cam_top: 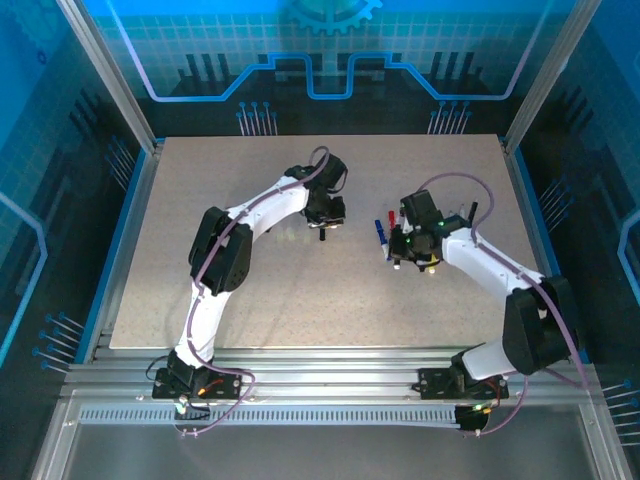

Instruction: Open the pen caps

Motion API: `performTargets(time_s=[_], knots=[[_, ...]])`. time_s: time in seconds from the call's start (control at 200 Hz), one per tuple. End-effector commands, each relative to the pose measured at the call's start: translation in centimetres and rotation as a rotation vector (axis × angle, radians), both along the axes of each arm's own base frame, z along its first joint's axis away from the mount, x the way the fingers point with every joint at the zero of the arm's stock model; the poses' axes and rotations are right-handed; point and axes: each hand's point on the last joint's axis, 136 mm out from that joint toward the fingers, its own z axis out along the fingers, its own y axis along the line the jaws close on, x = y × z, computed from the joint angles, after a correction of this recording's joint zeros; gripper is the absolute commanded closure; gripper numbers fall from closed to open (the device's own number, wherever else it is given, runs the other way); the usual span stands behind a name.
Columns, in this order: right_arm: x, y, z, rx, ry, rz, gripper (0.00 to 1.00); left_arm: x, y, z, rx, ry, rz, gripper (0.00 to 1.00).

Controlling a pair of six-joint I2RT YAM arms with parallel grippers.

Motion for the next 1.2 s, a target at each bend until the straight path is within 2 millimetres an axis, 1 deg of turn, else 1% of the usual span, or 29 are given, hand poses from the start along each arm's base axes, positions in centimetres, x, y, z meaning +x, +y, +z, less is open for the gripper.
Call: performTargets(time_s=[0.0, 0.06, 0.13, 0.19, 0.43, 0.52, 0.56, 0.74, 0.826, 0.896, 1.011, 1.126, 1.181, 1.196], knots=[[0.5, -3.0, -0.9, -0.146, 0.046, 0.008, 1.00, -1.0, 0.8, -2.1, 0.074, 0.031, -0.023, 1.00], [1.2, -3.6, -1.2, -0.172, 0.058, 0.014, 1.00, -1.2, 0.9, -2.9, 0.085, 0.043, -0.026, 1.00], [1.8, -4.6, -1.7, -0.220, 0.076, 0.006, 1.00, -1.3, 1.1, -3.3, 0.101, 0.051, -0.031, 0.99], [2.3, -4.9, -2.3, -0.228, 0.083, 0.004, 1.00, -1.3, 1.4, -3.6, 0.119, 0.053, -0.033, 0.97], [3.4, -4.6, -5.3, -0.213, 0.140, 0.003, 1.00, -1.2, 1.8, -4.2, 0.160, 0.058, -0.044, 0.84], [3.5, -4.4, -6.0, -0.210, 0.154, -0.005, 0.99, -1.2, 1.9, -4.4, 0.172, 0.062, -0.049, 0.82], [3.5, -4.5, -6.1, -0.211, 0.158, -0.011, 0.96, -1.1, 1.9, -4.4, 0.177, 0.063, -0.050, 0.81], [3.4, -5.1, -6.8, -0.246, 0.181, -0.032, 0.81, -1.1, 2.0, -4.6, 0.190, 0.071, -0.053, 0.80], [3.4, -5.4, -6.9, -0.263, 0.192, -0.042, 0.75, -1.2, 2.1, -4.8, 0.200, 0.080, -0.052, 0.79], [3.3, -5.7, -6.8, -0.277, 0.194, -0.052, 0.68, -1.2, 2.1, -4.7, 0.202, 0.079, -0.052, 0.79], [3.2, -5.9, -6.5, -0.286, 0.189, -0.065, 0.66, -1.3, 2.4, -4.7, 0.212, 0.079, -0.046, 0.79], [3.1, -5.7, -6.2, -0.266, 0.177, -0.071, 0.67, -1.2, 2.5, -4.6, 0.218, 0.076, -0.042, 0.78], [3.1, -5.5, -6.0, -0.260, 0.172, -0.073, 0.66, -1.2, 2.6, -4.6, 0.219, 0.078, -0.040, 0.77], [3.1, -5.5, -5.9, -0.257, 0.170, -0.072, 0.66, -1.2, 2.6, -4.6, 0.219, 0.077, -0.039, 0.75]])
